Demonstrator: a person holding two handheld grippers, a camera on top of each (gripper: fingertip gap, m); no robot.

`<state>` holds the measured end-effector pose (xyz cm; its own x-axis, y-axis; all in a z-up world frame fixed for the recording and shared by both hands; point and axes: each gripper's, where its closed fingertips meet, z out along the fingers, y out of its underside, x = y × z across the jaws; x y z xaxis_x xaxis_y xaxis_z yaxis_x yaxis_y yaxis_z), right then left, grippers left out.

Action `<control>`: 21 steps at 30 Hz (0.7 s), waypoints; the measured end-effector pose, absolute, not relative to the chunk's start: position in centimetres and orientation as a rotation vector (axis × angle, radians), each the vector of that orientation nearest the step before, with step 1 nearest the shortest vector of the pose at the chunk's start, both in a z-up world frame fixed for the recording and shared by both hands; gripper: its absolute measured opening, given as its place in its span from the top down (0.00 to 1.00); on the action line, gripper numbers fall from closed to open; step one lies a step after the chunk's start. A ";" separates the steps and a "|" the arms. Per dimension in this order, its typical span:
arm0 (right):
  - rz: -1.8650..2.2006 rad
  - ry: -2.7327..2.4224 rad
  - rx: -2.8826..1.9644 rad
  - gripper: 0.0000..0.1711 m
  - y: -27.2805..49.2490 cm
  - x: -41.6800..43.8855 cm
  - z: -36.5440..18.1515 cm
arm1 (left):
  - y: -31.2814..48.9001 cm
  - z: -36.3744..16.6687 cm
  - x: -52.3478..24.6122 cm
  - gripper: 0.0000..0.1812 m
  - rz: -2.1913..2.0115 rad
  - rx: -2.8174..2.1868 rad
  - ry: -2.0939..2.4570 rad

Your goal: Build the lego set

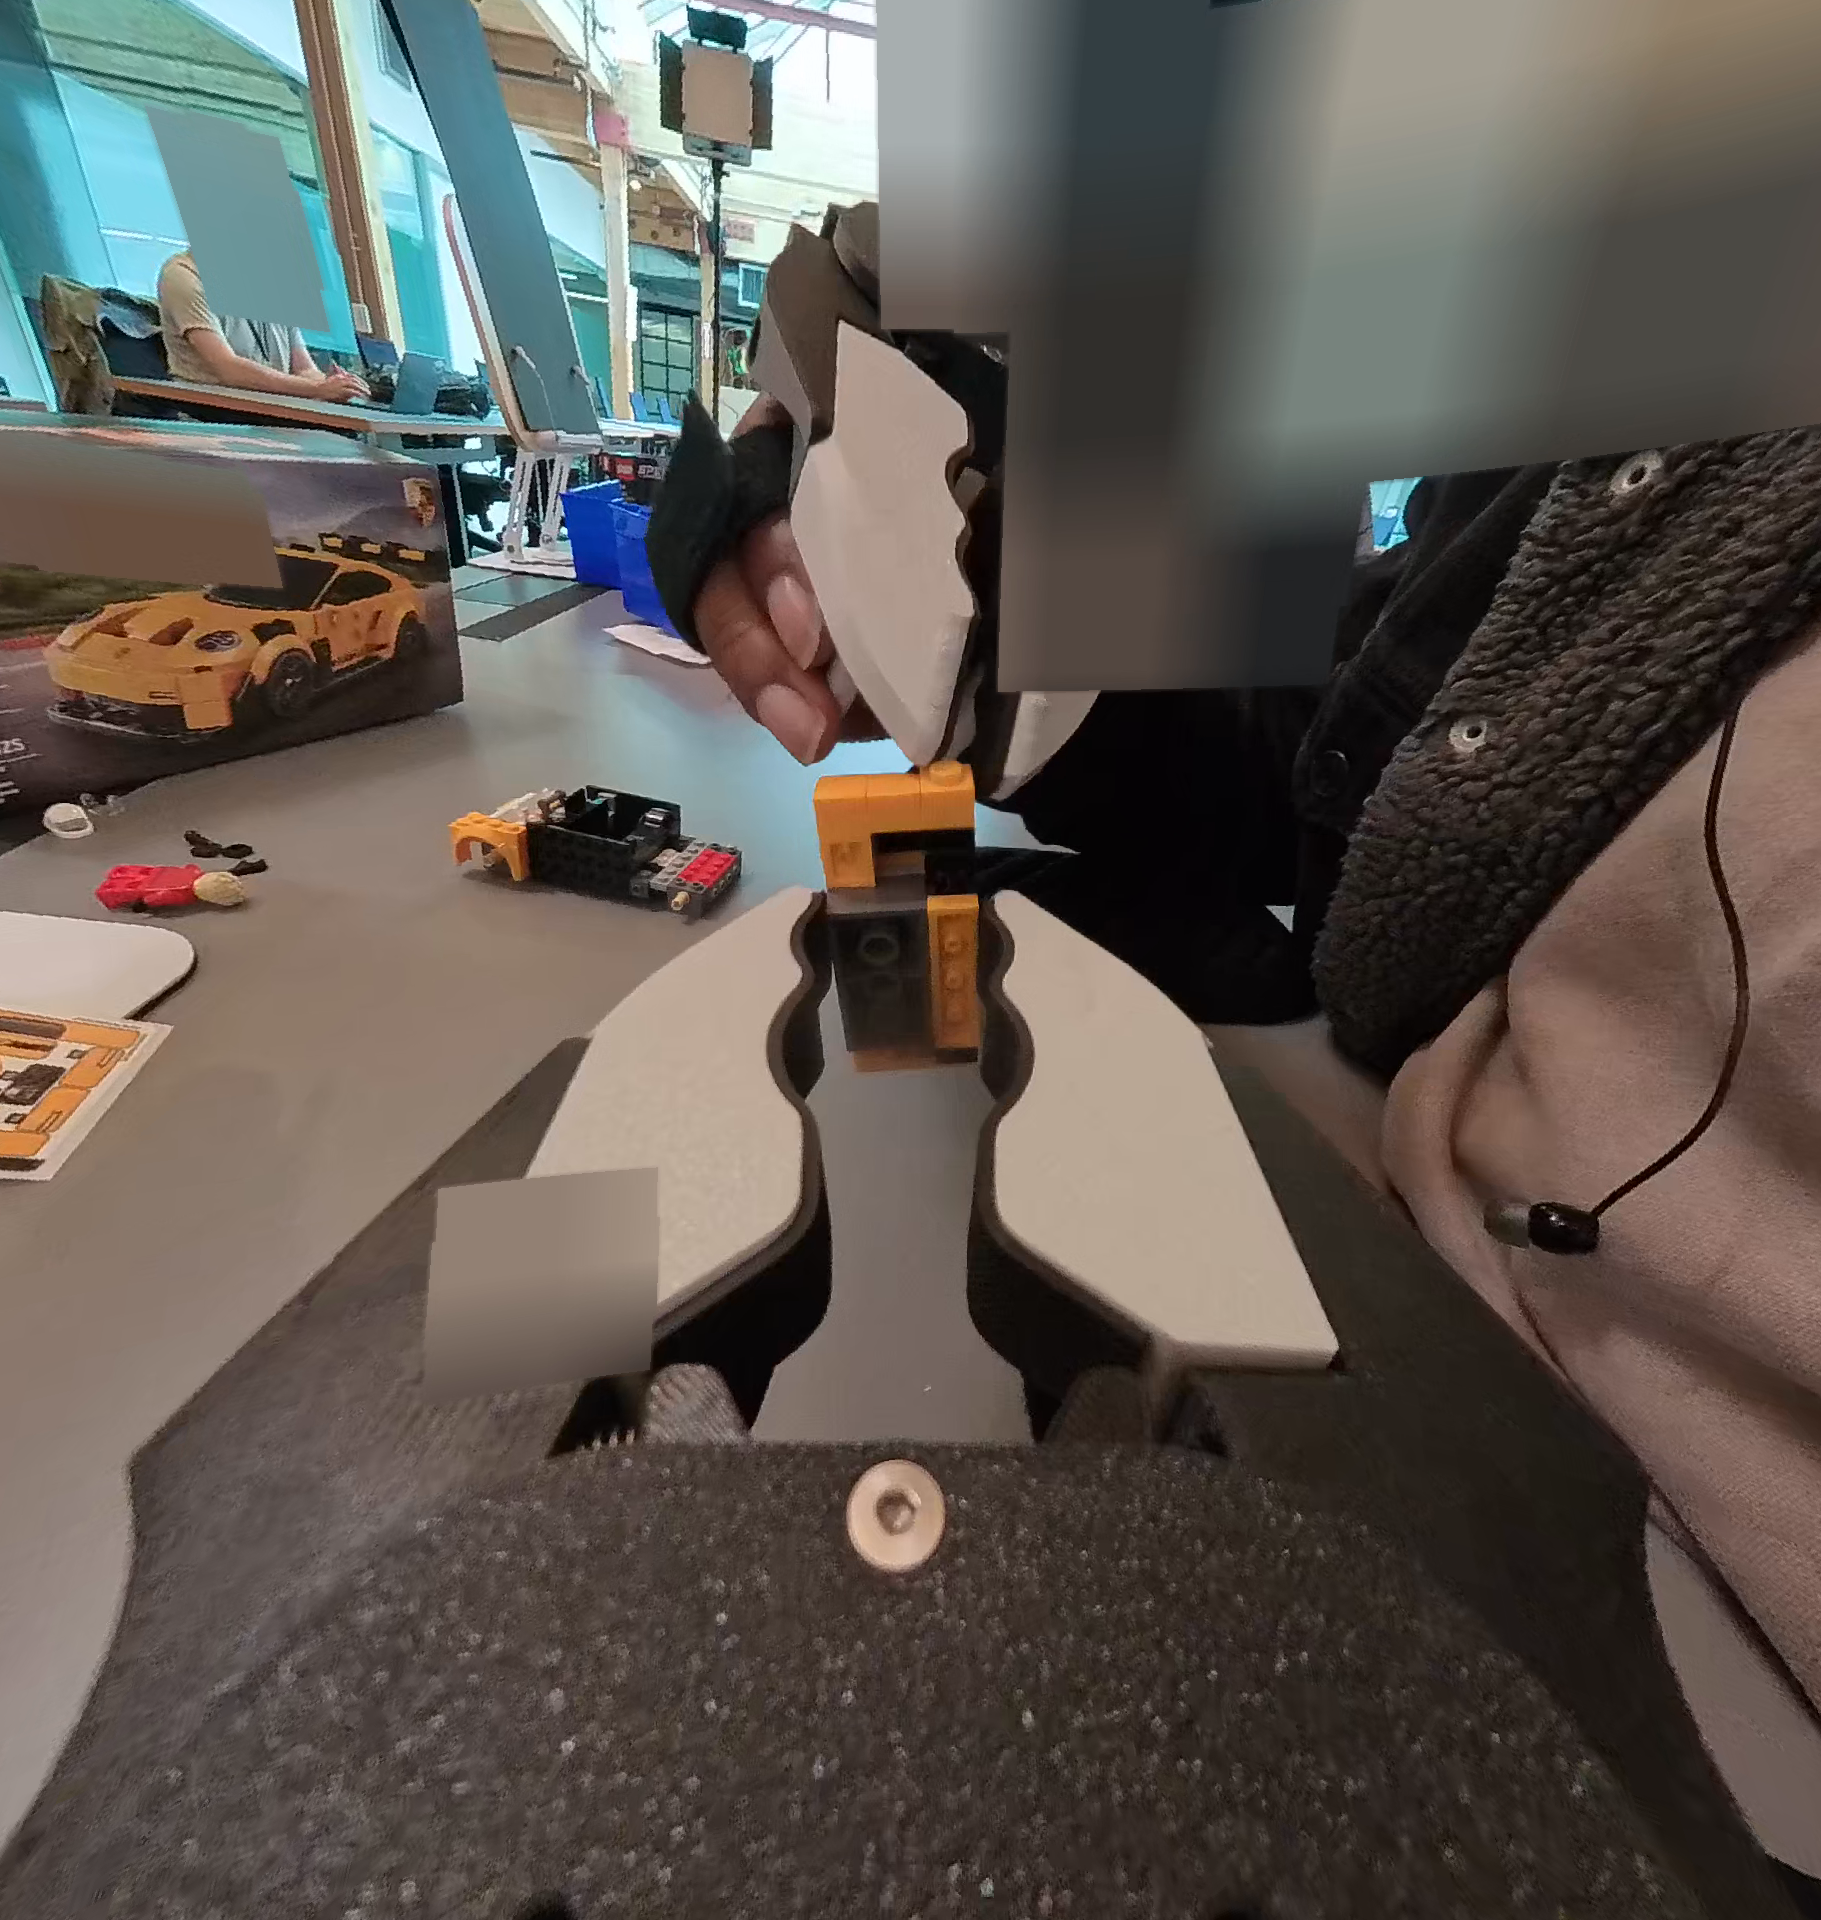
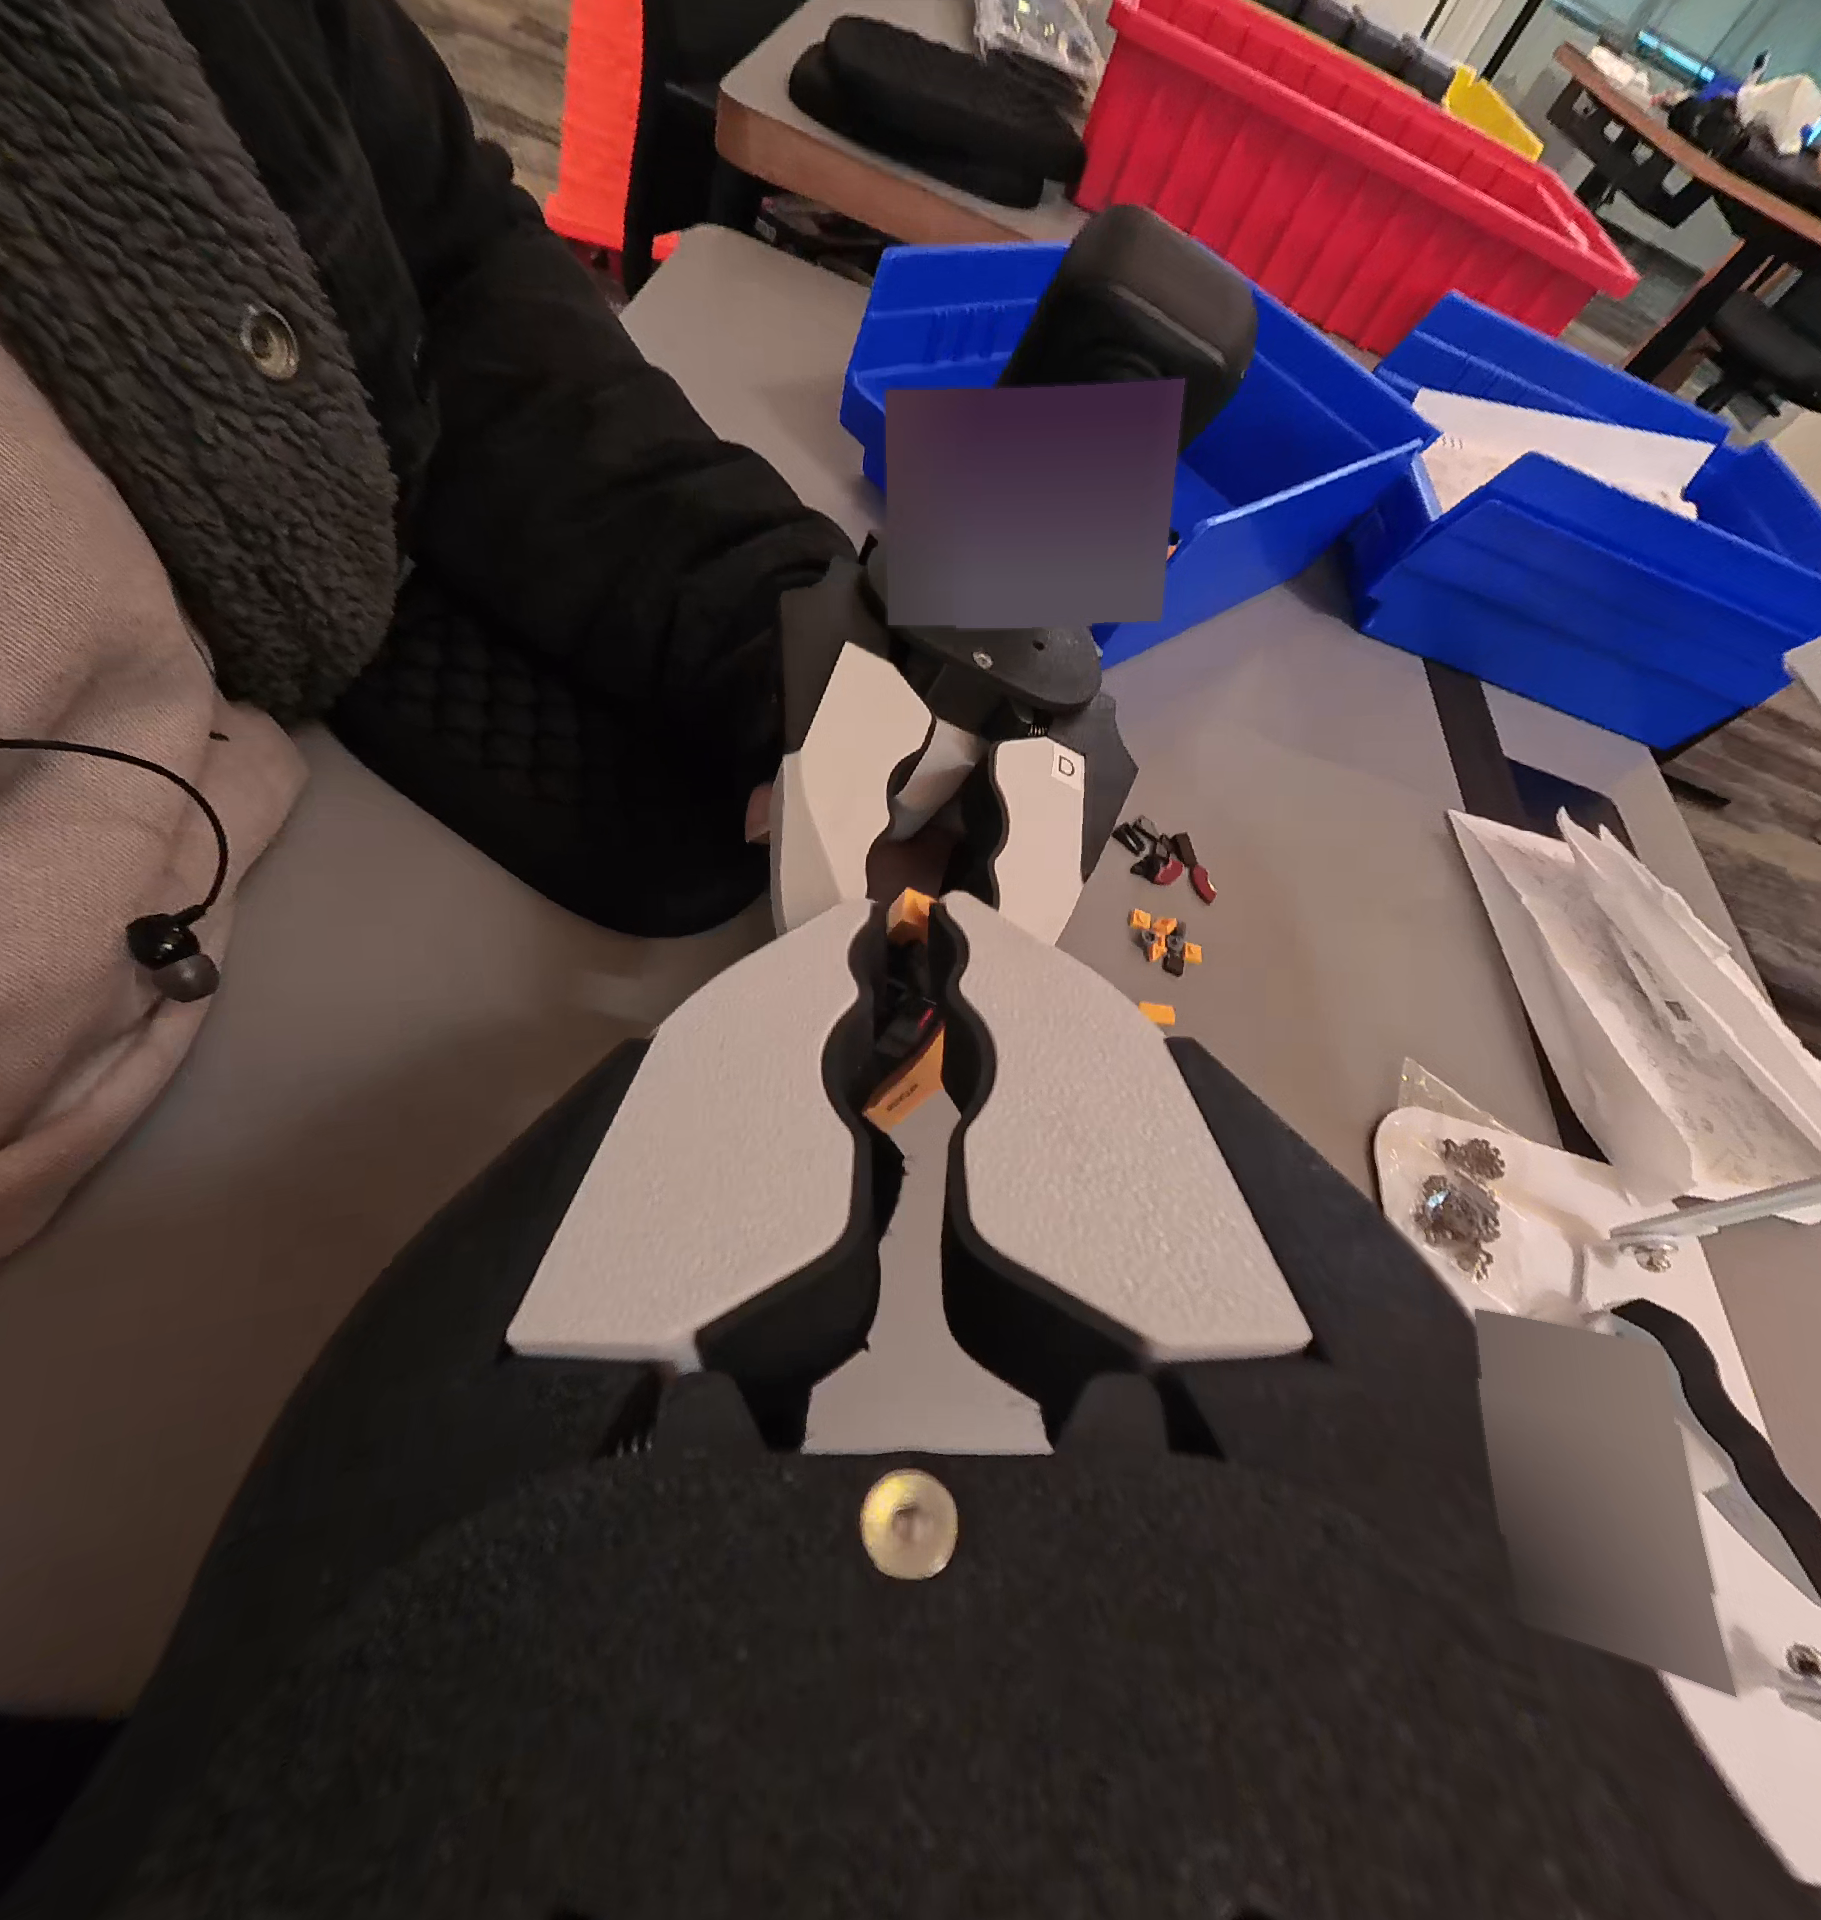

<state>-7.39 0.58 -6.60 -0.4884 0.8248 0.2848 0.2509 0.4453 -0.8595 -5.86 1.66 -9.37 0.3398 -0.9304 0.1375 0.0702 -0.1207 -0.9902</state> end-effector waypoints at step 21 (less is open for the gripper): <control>0.772 -1.949 -0.816 0.95 1.6 -7.8 -6.9 | 2.2 -9.2 -6.7 0.85 -1.059 -1.436 0.791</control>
<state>-7.76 1.64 -6.92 -0.4137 0.7785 0.4720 0.2441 0.5943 -0.7663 -6.72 2.21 -9.15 0.3705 -0.9128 0.1716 0.0950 -0.1466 -0.9846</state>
